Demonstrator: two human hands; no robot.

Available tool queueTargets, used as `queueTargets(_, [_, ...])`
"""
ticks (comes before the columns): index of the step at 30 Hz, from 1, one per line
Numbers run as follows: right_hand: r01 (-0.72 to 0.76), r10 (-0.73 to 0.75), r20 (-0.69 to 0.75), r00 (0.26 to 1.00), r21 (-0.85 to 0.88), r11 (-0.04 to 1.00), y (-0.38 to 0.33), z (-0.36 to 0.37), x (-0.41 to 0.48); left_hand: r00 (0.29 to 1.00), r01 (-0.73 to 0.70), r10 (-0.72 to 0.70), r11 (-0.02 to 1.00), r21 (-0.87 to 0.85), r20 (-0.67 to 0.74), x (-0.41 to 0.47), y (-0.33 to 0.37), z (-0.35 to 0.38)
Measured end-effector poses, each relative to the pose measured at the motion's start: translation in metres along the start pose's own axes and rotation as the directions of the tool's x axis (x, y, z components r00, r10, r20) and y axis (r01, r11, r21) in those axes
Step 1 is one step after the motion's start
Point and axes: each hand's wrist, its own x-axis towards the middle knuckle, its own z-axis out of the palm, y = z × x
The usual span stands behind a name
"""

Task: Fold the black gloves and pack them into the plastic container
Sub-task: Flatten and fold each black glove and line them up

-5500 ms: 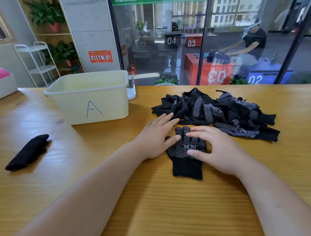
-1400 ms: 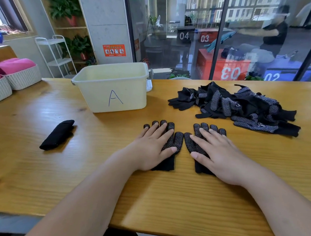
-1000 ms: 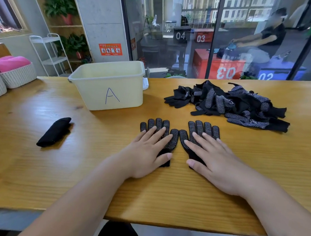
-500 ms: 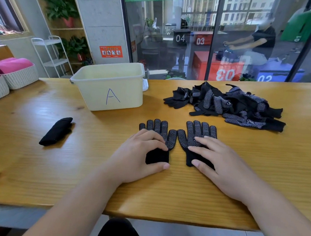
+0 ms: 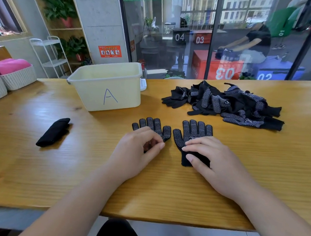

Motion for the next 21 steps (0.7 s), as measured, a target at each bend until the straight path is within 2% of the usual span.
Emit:
queueTargets(2, [0.022, -0.019, -0.055, 0.998, 0.052, 0.998, -0.004, -0.001, 0.001, 0.993, 0.103, -0.11, 0.981, -0.163, -0.038, 0.005, 0.014, 0.001])
queueTargets(5, [0.004, -0.001, -0.021, 1.0, 0.168, 0.986, -0.007, -0.002, 0.001, 0.975, 0.19, -0.219, 0.906, -0.378, -0.036, 0.018, 0.034, 0.008])
queueTargets(8, [-0.061, 0.06, 0.011, 0.998, 0.236, 0.97, -0.01, -0.002, 0.0, 0.967, 0.219, -0.254, 0.834, -0.507, 0.001, 0.031, 0.051, 0.021])
queueTargets(10, [-0.081, 0.095, -0.043, 0.995, 0.247, 0.965, -0.009, 0.0, 0.002, 0.973, 0.205, -0.227, 0.817, -0.539, 0.026, 0.038, 0.057, 0.029])
queueTargets(12, [-0.123, 0.172, -0.142, 0.975, 0.3, 0.946, -0.004, 0.0, 0.005, 0.985, 0.165, -0.168, 0.873, -0.459, 0.035, 0.043, 0.057, 0.035])
queueTargets(15, [-0.22, 0.357, -0.213, 0.909, 0.483, 0.847, 0.006, -0.005, 0.007, 1.0, 0.008, -0.007, 0.997, -0.081, 0.012, 0.051, 0.043, 0.041])
queueTargets(16, [-0.221, 0.399, -0.226, 0.888, 0.552, 0.804, 0.007, -0.008, 0.007, 0.997, -0.022, 0.019, 0.999, 0.046, 0.068, 0.053, 0.035, 0.043])
queueTargets(18, [-0.231, 0.487, -0.24, 0.84, 0.653, 0.721, 0.008, -0.014, 0.008, 0.965, -0.015, -0.033, 0.983, 0.181, 0.261, 0.055, 0.022, 0.046])
queueTargets(20, [-0.254, 0.571, -0.242, 0.784, 0.715, 0.651, 0.009, -0.018, 0.009, 0.91, 0.008, -0.085, 0.982, 0.188, 0.405, 0.051, 0.01, 0.049])
queueTargets(21, [-0.261, 0.603, -0.236, 0.762, 0.74, 0.62, 0.01, -0.019, 0.01, 0.899, -0.004, -0.078, 0.983, 0.185, 0.432, 0.049, 0.005, 0.05])
